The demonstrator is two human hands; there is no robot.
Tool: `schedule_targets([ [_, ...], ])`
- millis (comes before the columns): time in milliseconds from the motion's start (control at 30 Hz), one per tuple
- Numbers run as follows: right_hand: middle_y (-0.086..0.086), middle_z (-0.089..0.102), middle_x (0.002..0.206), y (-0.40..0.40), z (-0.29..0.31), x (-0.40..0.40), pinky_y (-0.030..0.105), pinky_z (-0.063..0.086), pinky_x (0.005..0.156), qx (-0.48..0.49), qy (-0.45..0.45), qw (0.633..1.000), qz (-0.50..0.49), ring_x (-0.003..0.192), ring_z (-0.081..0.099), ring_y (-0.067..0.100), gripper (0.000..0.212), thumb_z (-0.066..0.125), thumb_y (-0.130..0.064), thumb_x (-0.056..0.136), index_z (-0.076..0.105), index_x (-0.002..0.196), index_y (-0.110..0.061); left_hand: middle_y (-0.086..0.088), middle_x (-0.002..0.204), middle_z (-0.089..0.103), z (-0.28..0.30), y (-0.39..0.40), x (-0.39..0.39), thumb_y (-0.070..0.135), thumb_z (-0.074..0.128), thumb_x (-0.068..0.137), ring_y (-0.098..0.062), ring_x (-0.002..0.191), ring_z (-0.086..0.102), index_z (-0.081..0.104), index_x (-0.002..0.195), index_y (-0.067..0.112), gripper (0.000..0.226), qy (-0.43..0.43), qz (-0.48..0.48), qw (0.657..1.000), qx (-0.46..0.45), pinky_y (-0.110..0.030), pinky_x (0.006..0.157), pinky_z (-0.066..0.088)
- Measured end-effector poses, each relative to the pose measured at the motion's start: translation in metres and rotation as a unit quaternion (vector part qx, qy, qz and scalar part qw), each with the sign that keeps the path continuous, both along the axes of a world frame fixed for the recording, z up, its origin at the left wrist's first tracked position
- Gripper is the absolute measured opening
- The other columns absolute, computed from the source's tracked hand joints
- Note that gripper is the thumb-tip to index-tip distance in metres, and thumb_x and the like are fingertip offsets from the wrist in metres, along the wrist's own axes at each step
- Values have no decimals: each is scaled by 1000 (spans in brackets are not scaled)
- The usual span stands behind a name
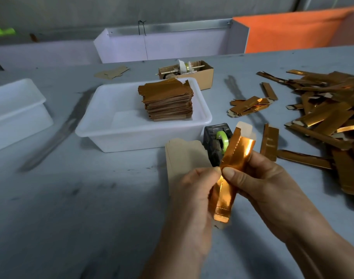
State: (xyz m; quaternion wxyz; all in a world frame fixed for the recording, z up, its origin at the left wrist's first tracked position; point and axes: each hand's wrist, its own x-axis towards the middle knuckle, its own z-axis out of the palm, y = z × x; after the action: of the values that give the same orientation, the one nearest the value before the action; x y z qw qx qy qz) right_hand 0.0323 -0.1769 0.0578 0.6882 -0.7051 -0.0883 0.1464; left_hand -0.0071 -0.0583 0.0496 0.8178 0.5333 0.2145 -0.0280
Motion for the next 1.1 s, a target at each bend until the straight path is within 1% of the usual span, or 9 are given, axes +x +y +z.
schedule_targets([
  [167,-2,73,88,-9,1,1,24,55,69,26,-7,999,32,89,69,14,24,65,-28,63,70,86,-24,-16,94,61,9,19,7,19,66,70,-25,87,58,59,118,-5,54,22,-112,986,-121,-37,78,48],
  [400,-2,72,89,-16,1,4,39,50,87,23,-5,999,47,91,68,16,24,67,-35,62,72,85,-31,-8,78,66,6,21,2,22,66,73,-20,76,61,71,86,11,18,-12,-174,983,-60,-32,68,51],
  [533,-5,72,92,-21,14,13,31,48,78,-31,-28,998,35,87,68,10,34,66,-40,60,67,94,-35,5,74,70,1,18,0,19,73,81,-4,72,63,69,78,22,7,-71,-31,956,284,-18,66,50],
  [633,-8,68,86,-36,16,41,21,44,64,-133,-77,983,-102,74,66,8,32,64,-33,76,53,105,-32,8,100,58,-4,33,0,40,66,84,-8,92,45,63,100,24,24,-44,76,780,620,-21,79,39],
  [700,-6,62,100,-48,9,68,24,45,67,-226,-100,952,-182,81,60,9,44,63,-26,83,48,125,-25,-2,115,50,-17,50,3,56,57,84,-12,97,34,53,121,16,55,41,53,739,671,-25,82,33],
  [800,14,61,113,-57,-12,100,34,48,68,-386,-97,897,-190,87,58,24,48,62,-26,87,46,129,-11,-5,121,51,-28,65,11,61,63,78,-18,105,48,40,135,9,80,127,11,840,528,-28,83,41],
  [900,16,60,102,-58,-32,110,35,50,65,-489,-108,850,-165,82,58,25,38,60,-26,89,50,120,-9,4,100,58,-37,68,19,54,70,78,-16,92,61,45,125,11,69,150,-17,922,356,-34,80,53],
  [1000,20,43,128,-55,-43,101,47,45,90,-493,-93,845,-187,113,48,36,45,55,-28,92,42,131,-12,-9,101,69,-39,73,24,44,75,78,-27,89,70,57,112,7,54,151,-38,951,266,-47,84,57],
  [1100,17,40,128,-47,-40,69,43,47,82,-410,-210,847,-267,107,51,32,36,53,-26,93,49,126,-12,-10,95,73,-37,72,26,33,76,80,-25,84,72,65,105,6,38,129,-32,957,256,-45,80,59],
])
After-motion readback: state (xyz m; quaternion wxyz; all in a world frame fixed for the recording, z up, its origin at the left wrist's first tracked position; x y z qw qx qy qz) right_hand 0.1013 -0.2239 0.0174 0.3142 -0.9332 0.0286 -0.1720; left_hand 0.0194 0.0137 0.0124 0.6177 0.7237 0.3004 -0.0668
